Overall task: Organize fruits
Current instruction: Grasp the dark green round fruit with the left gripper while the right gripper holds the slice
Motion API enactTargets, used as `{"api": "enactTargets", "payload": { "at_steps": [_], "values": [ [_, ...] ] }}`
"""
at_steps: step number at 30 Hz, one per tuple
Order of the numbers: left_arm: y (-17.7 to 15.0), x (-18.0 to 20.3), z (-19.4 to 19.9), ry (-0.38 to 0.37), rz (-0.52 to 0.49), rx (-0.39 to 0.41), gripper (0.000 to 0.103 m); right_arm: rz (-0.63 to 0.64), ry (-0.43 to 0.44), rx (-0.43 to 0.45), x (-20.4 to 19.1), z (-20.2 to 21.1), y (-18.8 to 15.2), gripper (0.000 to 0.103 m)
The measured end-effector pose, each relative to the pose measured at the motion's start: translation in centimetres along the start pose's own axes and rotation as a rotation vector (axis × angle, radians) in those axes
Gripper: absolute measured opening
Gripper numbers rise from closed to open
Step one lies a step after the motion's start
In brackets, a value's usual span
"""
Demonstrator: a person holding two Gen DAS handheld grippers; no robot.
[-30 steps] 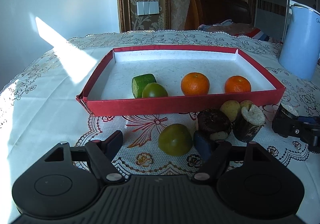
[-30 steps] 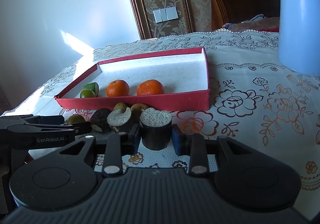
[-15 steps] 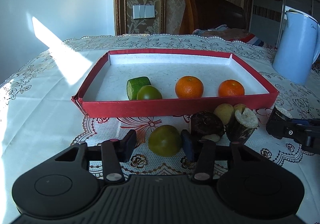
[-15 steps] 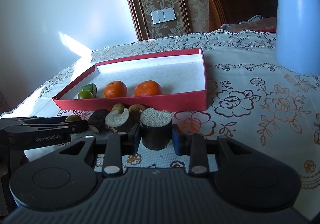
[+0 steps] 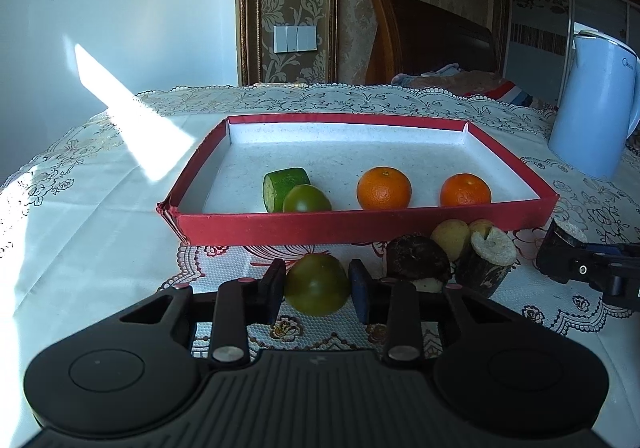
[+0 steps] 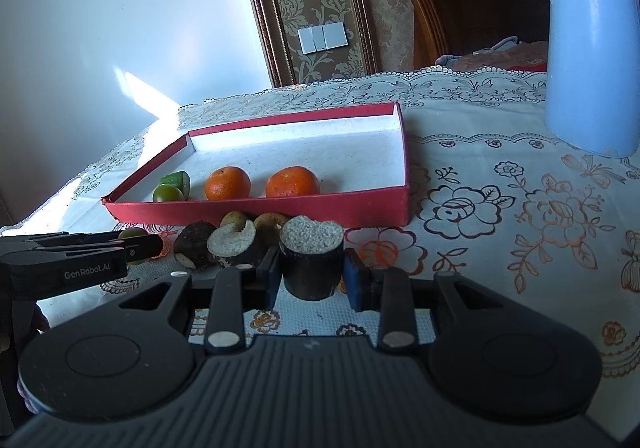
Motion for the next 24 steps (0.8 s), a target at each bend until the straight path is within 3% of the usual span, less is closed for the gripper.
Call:
{"api": "enactTargets", "payload": {
  "at_steps": [24],
  "values": [
    [0.2,-1.2,1.4,0.132,0.051,0.060,0.034,0.031,-0.053,0.027,-0.4,0.3,0.2,0.031]
  ]
}}
Point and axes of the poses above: each gripper's, at about its wrist camera, not at the fingertips, and z roughly against the way its jaws point, x to its right, y to its top, the point moved 4 cm from there along -z, roughly the way its jaws point, and after that the axes turned 9 degrees about -y, right-handed, at the moved point
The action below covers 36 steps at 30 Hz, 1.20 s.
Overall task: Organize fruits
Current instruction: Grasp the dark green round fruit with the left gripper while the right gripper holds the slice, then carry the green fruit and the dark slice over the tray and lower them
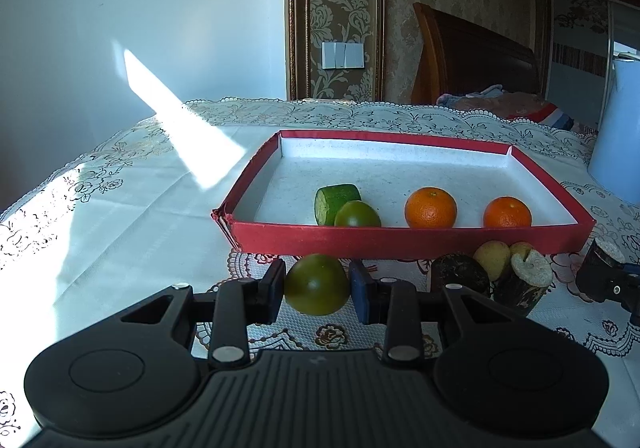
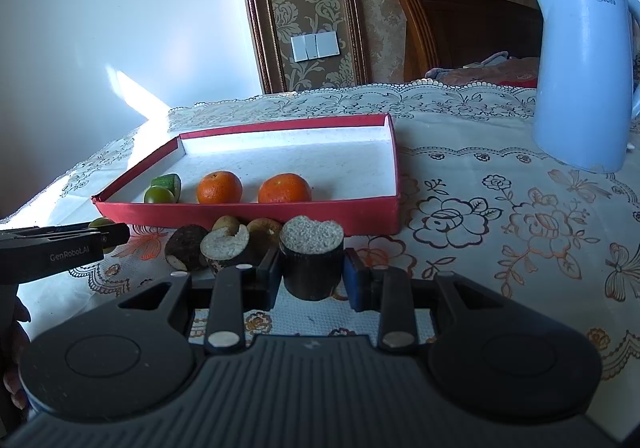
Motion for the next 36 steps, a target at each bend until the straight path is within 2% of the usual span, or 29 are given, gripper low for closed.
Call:
{"api": "enactTargets", "payload": {
  "at_steps": [18,36],
  "values": [
    [0.04,-0.16,0.17,0.059,0.003,-0.001,0.034,-0.001,0.018,0.014,-0.26,0.05,0.32,0.031],
    [0.30,0.26,-0.40,0.060,-0.011,-0.018,0.034,0.004,0.051,0.015,-0.45,0.13,0.24,0.031]
  ]
}}
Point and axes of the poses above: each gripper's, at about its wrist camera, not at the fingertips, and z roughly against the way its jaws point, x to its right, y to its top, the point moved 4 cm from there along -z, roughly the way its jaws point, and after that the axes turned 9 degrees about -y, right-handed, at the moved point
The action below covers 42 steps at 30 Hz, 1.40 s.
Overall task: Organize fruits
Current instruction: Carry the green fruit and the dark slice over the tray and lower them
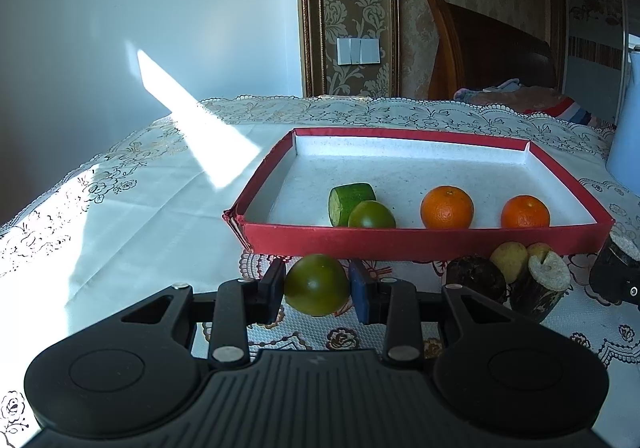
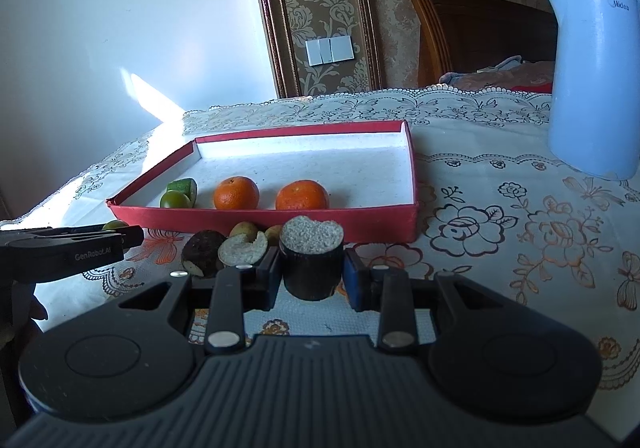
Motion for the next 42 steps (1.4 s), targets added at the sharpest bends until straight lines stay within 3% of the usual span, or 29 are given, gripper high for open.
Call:
{"api": "enactTargets", "payload": {
  "at_steps": [9,18,31,36,40,42],
  "values": [
    [0.7,0.0,0.0,-0.020,0.011,0.012,0.034,0.002,0.004,0.006,0.0,0.0,0.5,0.031],
    [3.0,0.5,0.1,-0.017,-0.003,0.058,0.034,0.019,-0.010,0.052,0.3,-0.3,3.5,0.031],
    [6.0,1.4,-2.1,-0.074,0.004,0.073,0.034,0.016,-0.061,0.033,1.6,-3.9,5.9,0.031],
    [5.2,-1.5,0.4,-0.146,0.024,0.092,0.034,0.014,-0.049,0.045,1.8,-3.9,5.7,0.031],
    [2.7,-2.2,1.5,-0.139,-0.054,0.052,0.038,0.015,-0.027,0.039,1.5,-4.0,5.5,0.031],
    [1.6,-2.7,1.7,-0.149,-0.048,0.038,0.038,0.019,-0.024,0.045,1.4,-3.8,5.5,0.031]
  ]
}}
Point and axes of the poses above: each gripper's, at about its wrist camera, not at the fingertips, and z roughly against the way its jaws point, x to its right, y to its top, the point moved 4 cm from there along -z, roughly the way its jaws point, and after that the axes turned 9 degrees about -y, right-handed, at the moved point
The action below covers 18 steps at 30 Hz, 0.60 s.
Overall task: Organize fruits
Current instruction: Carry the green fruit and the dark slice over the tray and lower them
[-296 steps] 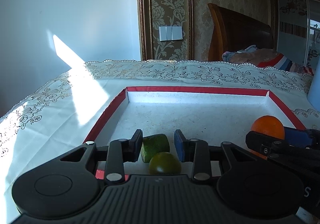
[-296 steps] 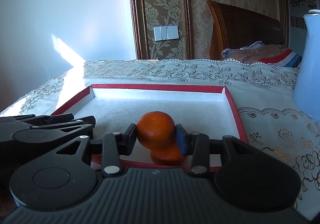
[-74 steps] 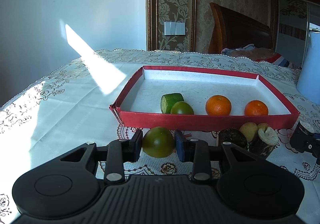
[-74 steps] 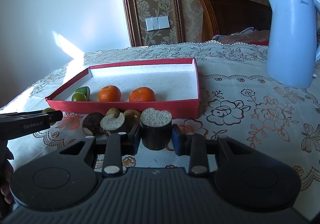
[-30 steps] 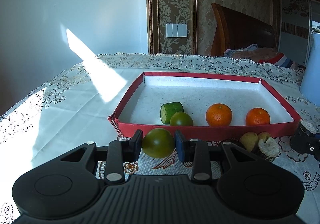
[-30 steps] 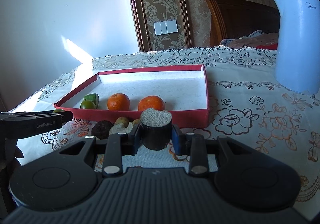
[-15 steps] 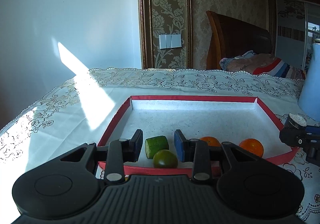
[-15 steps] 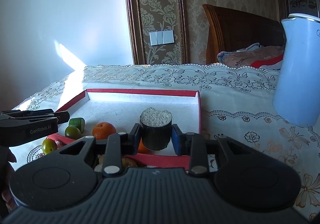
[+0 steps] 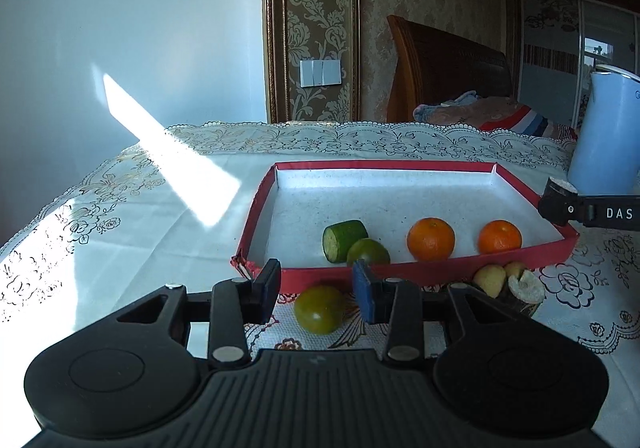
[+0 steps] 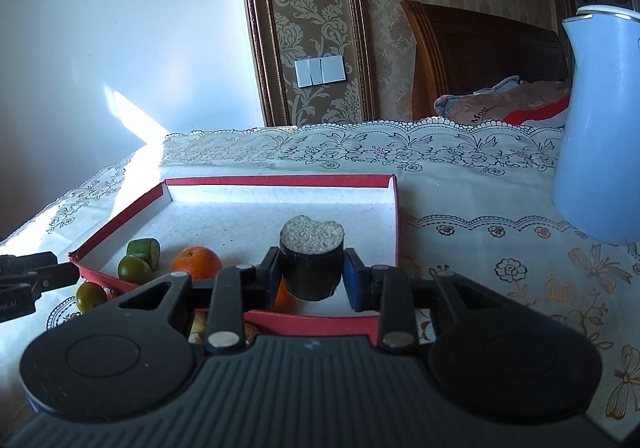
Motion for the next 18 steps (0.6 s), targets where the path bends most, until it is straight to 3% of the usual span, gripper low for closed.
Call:
{"api": "enactTargets", "payload": {
  "at_steps": [5,8,13,14,16,18],
  "values": [
    [-1.2,-0.7,-1.0,0.021,-0.004,-0.041,0.038,-0.002,0.004,-0.002,-0.1,-0.1,0.1,0.031],
    [-1.4,-0.3,-1.6,-0.004,-0.028,-0.045,0.057,-0.006,0.003,-0.002,0.0,-0.1,0.1,0.031],
    [-1.4,-0.4,-3.5,-0.005,0.000,-0.103,0.058,-0.005,0.006,-0.003,-0.1,-0.1,0.0,0.031],
    [-1.4,-0.6,-3.8,0.000,0.013,-0.118,0.056,-0.006,0.006,-0.004,-0.1,-0.1,0.0,0.031],
    [-1.5,-0.7,-4.1,-0.012,0.022,-0.135,0.037,-0.010,0.007,-0.002,0.0,-0.1,0.0,0.031],
    [-1.6,-0.5,-3.9,-0.006,0.009,-0.130,0.033,-0.011,0.009,-0.001,0.0,0.0,0.0,0.031]
  ]
}}
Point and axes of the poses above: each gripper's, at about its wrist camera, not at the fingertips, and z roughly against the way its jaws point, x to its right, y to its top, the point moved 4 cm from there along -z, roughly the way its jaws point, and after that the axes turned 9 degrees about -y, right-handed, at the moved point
